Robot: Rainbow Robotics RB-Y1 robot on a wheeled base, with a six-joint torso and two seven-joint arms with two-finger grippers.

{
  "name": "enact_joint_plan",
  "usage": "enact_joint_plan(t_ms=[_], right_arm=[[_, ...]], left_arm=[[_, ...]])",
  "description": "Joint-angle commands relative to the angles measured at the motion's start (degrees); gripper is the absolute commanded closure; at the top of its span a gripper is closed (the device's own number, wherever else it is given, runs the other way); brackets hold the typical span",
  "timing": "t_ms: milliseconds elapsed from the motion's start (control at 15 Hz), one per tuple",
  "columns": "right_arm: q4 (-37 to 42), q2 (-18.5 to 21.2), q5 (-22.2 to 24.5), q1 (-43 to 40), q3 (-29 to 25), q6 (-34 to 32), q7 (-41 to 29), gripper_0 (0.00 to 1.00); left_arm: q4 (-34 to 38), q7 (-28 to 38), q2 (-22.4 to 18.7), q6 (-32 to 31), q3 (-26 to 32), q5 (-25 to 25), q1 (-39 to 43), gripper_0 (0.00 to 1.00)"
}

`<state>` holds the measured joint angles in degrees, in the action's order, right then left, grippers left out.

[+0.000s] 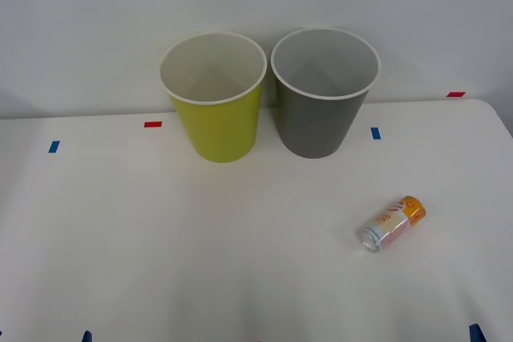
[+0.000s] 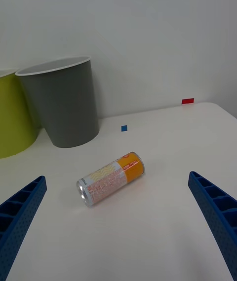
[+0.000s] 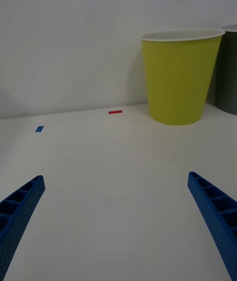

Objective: Put cans in the gray bin and PET bottles in the light green bin.

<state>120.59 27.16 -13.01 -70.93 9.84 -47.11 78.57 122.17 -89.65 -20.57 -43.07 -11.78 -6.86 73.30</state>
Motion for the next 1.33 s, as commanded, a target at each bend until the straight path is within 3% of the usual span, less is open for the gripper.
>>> enact_joint_plan(t_ms=[67,1333], right_arm=[[0.0,0.0,0.0,0.0,0.0,0.0,0.0,0.0],[0.0,0.0,0.0,0.0,0.0,0.0,0.0,0.0]], left_arm=[[0.0,0.0,0.0,0.0,0.0,0.0,0.0,0.0],[0.0,0.0,0.0,0.0,0.0,0.0,0.0,0.0]])
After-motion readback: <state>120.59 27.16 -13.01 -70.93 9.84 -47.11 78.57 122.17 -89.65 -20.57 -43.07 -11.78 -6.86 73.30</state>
